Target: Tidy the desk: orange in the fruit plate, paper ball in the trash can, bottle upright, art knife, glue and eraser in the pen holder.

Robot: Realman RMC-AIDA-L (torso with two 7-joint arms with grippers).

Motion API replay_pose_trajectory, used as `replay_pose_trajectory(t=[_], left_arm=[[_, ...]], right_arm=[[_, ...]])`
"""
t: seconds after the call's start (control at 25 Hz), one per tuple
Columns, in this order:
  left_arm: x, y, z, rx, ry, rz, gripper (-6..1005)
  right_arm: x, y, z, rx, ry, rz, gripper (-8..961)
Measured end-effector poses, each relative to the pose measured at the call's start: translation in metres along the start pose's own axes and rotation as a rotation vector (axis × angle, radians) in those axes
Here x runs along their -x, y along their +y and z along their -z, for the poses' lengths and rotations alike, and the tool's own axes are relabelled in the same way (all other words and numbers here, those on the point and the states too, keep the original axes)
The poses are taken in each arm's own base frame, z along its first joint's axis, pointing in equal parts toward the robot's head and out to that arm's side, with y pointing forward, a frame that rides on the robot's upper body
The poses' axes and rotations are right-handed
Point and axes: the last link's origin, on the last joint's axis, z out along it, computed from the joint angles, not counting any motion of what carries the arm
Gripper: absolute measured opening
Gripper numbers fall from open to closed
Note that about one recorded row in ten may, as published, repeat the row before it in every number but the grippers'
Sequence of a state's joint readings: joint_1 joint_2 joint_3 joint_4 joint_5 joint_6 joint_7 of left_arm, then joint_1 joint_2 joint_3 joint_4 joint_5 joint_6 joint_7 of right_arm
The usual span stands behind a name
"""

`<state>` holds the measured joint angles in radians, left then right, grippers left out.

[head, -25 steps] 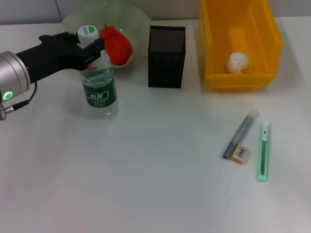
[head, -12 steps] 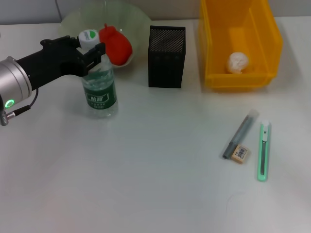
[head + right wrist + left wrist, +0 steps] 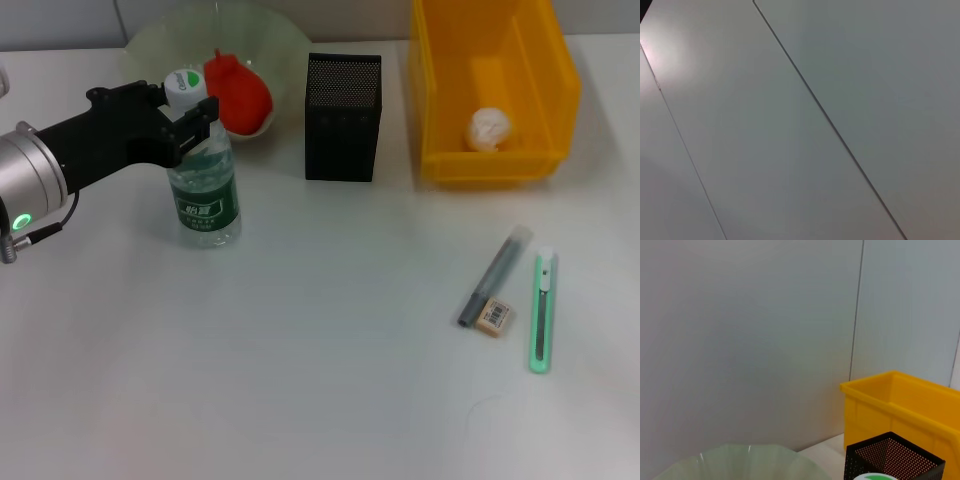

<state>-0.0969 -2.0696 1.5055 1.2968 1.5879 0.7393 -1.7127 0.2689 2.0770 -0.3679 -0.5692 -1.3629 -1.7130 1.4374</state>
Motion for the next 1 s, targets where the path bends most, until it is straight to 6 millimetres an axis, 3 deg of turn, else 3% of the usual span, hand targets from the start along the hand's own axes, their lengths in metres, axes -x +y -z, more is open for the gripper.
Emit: replay_pose_trajectory(t=[0.32, 0.68, 0.84, 1.0], left_arm=[[0.007, 0.001, 0.004, 0.014, -0.013, 0.017, 558], [0.003, 0.005, 0.009, 0.047, -0.005, 0.011, 586], [-0.003, 0.008, 0.015, 0.051, 0.018, 0.005, 601], [-0.014, 0.012, 0.021, 0.075, 0.061, 0.009, 605]], right_arm=[[0.004, 0.004, 0.0, 0.034, 0.001, 0.003, 593], [0.03, 0.019, -0.01, 0.166, 0.111, 0.038, 593], [0.044, 0.031, -0.019, 0.229, 0.227, 0.036, 593], [0.064, 0.052, -0.04, 0.254, 0.465, 0.045, 593]])
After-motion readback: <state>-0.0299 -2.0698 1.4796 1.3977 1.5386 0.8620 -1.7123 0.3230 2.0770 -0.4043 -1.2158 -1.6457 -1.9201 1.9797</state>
